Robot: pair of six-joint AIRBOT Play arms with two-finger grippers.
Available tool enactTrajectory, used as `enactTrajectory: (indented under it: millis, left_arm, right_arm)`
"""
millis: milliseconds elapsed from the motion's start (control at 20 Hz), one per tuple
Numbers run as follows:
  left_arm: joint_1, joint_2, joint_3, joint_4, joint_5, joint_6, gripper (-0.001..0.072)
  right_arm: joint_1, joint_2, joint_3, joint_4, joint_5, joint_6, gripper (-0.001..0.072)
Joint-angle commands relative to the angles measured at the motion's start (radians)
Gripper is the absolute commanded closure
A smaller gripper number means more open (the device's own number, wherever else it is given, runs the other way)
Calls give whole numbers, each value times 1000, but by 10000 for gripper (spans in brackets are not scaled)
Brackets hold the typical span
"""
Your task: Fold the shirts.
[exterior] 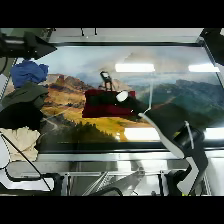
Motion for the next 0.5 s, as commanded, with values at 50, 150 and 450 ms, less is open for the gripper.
enactTrajectory:
  millis: [50,150,450]
  left_arm:
    - [9,19,-1,2,-49,8,690]
    - [-9,19,-1,2,-48,18,690]
    - [-60,19,-1,8,-49,24,690]
  right_arm:
    - [21,81,8,-90,-5,-66,133]
    - [-71,156,8,-194,129,23,134]
    - [-488,231,-11,-578,574,457,133]
